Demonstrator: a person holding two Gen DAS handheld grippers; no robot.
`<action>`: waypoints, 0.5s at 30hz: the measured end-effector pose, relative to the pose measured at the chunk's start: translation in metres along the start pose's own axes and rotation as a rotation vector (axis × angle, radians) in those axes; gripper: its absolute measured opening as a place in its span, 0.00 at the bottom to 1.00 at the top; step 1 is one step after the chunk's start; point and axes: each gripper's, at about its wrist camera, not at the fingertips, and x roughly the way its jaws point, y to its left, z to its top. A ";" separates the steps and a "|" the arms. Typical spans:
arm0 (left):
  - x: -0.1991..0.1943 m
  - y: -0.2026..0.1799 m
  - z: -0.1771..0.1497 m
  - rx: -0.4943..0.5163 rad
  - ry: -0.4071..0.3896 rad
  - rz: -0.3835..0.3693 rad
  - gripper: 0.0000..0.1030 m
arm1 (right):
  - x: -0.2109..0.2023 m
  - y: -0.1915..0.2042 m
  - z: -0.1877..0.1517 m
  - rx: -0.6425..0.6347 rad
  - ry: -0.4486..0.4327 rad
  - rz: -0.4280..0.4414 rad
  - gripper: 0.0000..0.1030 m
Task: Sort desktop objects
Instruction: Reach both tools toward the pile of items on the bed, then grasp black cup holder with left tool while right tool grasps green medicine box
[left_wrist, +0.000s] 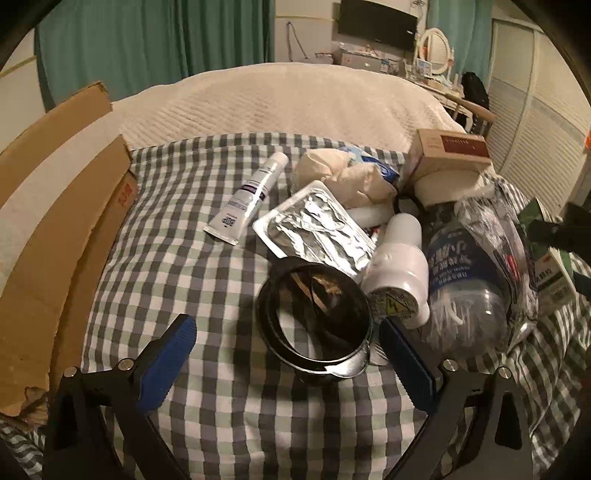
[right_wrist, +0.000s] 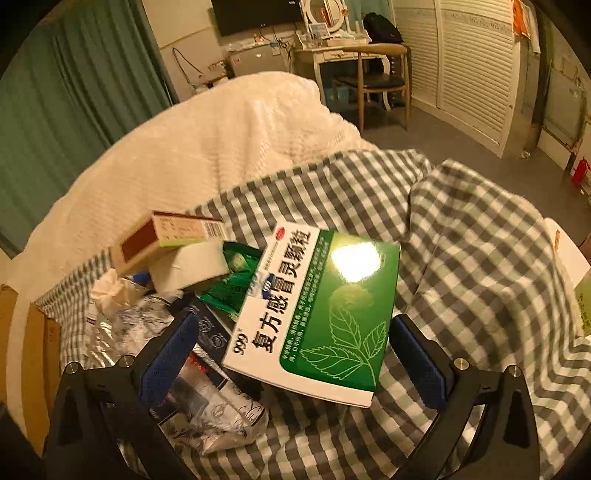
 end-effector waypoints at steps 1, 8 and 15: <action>0.003 -0.002 -0.001 0.021 0.006 0.012 0.91 | 0.004 -0.001 -0.002 -0.001 0.012 -0.008 1.00; 0.016 0.008 -0.001 -0.006 0.061 -0.015 0.47 | 0.014 -0.017 -0.015 0.039 0.062 0.031 0.83; 0.011 0.013 -0.001 0.015 0.061 -0.034 0.35 | -0.011 -0.020 -0.028 0.026 0.043 0.043 0.81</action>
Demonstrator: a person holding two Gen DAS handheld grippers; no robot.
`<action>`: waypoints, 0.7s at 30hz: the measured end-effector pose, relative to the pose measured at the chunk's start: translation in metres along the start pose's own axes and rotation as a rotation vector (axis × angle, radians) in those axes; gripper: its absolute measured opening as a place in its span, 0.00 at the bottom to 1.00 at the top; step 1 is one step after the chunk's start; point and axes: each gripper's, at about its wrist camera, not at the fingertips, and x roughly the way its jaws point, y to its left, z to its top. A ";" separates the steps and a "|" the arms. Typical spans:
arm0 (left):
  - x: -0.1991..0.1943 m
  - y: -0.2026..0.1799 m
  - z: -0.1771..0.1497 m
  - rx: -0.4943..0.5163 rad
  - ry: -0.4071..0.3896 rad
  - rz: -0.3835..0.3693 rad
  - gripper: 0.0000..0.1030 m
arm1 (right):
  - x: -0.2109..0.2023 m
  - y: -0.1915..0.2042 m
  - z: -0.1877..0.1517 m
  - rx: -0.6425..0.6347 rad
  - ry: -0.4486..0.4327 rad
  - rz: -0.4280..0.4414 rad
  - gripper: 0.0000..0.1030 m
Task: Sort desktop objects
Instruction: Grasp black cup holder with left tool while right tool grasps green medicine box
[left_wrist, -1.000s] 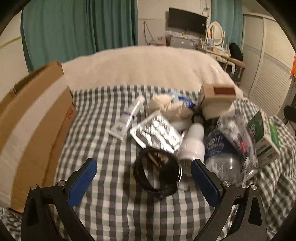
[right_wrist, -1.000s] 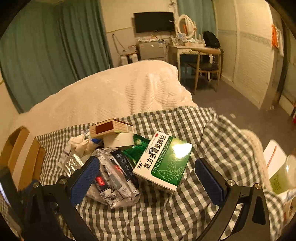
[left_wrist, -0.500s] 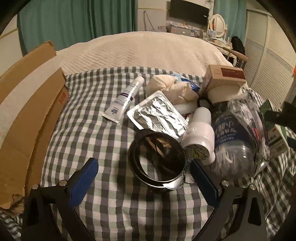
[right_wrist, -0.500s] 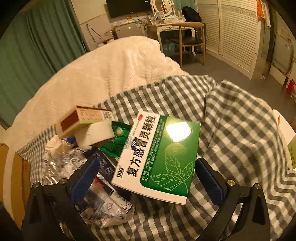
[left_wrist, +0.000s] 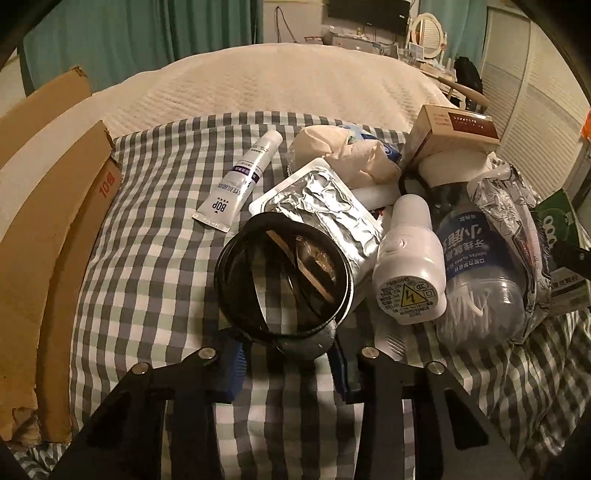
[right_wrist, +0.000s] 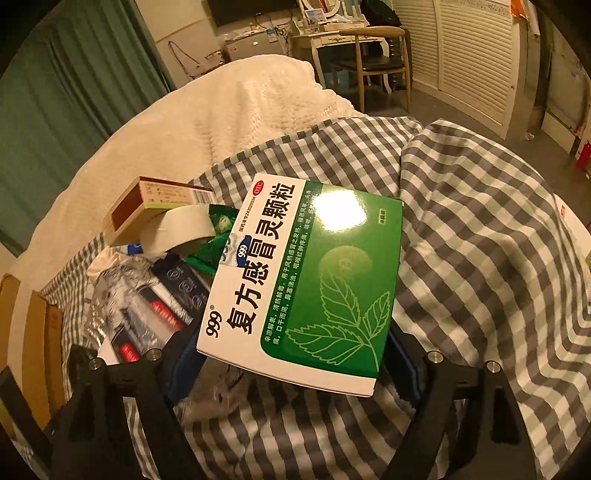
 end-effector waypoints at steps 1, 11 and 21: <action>-0.003 0.001 0.001 -0.004 -0.003 0.001 0.34 | -0.004 -0.001 -0.001 0.001 -0.005 0.002 0.81; -0.039 0.007 0.016 -0.027 -0.123 -0.050 0.29 | -0.042 0.007 -0.005 -0.044 -0.070 0.007 0.80; -0.100 0.023 0.033 -0.003 -0.222 -0.086 0.29 | -0.094 0.045 -0.008 -0.159 -0.147 0.032 0.78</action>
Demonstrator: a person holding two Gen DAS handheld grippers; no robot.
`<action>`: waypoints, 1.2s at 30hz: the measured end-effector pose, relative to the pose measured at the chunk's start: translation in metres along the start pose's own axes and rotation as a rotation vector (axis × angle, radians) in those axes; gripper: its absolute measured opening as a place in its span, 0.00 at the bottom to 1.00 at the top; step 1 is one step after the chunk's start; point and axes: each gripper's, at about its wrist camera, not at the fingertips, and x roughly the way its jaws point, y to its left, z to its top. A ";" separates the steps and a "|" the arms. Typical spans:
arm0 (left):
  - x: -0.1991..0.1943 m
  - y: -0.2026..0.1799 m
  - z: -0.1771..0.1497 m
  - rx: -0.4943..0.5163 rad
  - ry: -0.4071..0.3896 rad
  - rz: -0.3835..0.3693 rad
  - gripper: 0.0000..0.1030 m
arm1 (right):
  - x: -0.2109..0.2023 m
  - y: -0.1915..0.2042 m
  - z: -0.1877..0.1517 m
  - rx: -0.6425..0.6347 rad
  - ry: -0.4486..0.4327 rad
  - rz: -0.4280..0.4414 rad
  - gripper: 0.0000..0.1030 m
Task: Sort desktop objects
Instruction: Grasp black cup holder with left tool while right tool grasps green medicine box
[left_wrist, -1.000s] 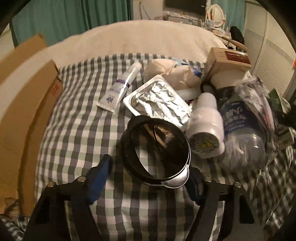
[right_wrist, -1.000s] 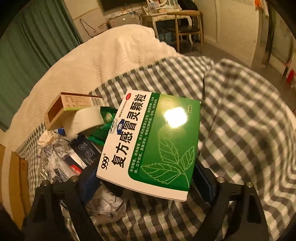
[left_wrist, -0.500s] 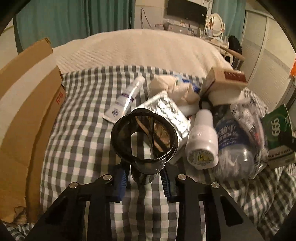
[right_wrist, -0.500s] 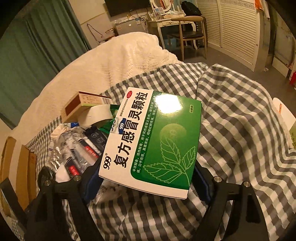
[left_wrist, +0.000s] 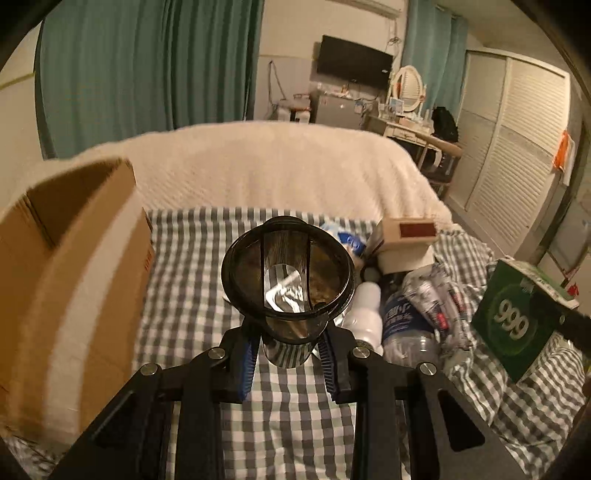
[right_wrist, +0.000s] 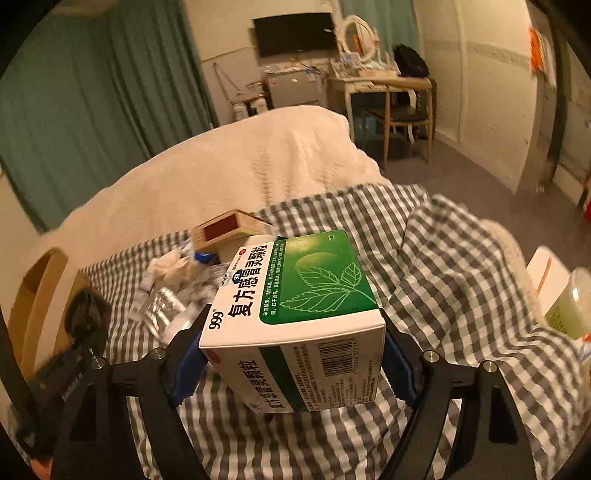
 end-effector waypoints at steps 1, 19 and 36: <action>-0.008 -0.001 0.003 0.005 -0.009 -0.001 0.29 | -0.005 0.005 -0.002 -0.007 0.004 0.011 0.78; -0.105 0.126 0.095 0.041 0.019 0.038 0.29 | -0.127 0.187 0.014 -0.202 -0.098 0.298 0.78; -0.049 0.252 0.043 0.004 0.180 0.177 0.29 | -0.068 0.338 -0.035 -0.329 0.054 0.515 0.78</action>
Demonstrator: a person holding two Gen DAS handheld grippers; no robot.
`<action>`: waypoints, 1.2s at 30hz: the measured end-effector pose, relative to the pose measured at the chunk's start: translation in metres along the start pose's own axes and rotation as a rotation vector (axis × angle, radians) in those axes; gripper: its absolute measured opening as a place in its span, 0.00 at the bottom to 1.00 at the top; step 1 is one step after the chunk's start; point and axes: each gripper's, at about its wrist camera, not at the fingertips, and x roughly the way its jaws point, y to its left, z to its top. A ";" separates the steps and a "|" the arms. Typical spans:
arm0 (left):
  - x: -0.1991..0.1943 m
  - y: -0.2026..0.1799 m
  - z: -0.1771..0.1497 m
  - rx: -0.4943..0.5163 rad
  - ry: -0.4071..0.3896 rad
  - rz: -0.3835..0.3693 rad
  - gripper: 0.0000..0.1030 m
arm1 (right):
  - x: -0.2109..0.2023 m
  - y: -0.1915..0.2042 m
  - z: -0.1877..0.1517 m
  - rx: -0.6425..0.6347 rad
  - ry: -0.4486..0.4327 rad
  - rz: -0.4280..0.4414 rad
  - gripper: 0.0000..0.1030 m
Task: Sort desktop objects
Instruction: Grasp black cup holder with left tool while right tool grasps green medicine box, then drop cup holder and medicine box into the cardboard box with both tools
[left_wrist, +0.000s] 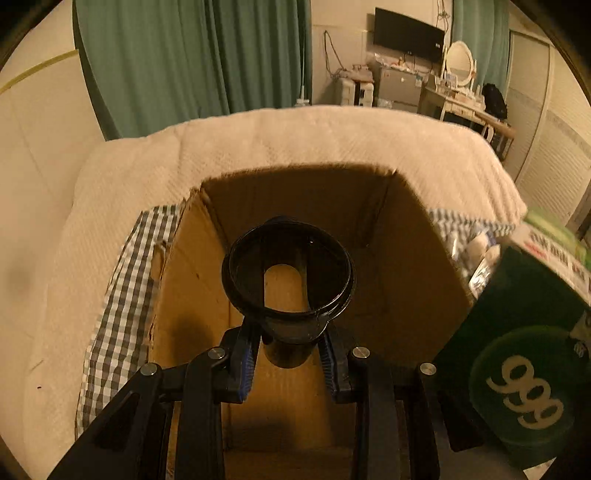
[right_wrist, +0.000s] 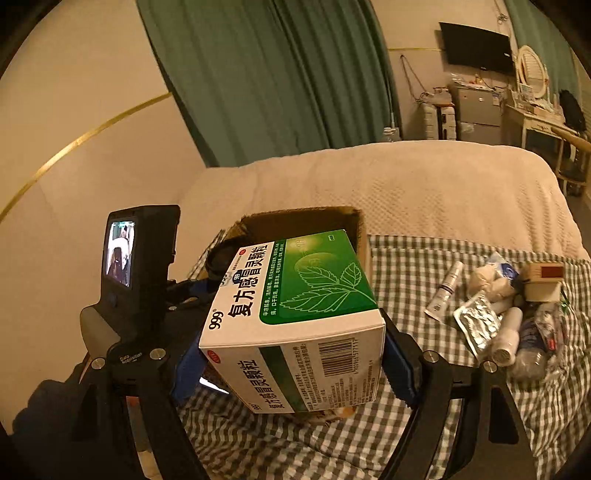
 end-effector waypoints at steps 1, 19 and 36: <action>0.001 0.002 -0.001 -0.002 0.004 0.001 0.29 | 0.005 -0.003 -0.001 -0.001 0.004 0.004 0.78; -0.052 -0.017 0.005 0.030 -0.104 0.052 0.99 | -0.025 -0.054 0.010 0.124 -0.127 0.018 1.00; -0.044 -0.242 0.002 0.109 -0.113 -0.196 0.99 | -0.166 -0.253 -0.027 0.205 -0.207 -0.354 1.00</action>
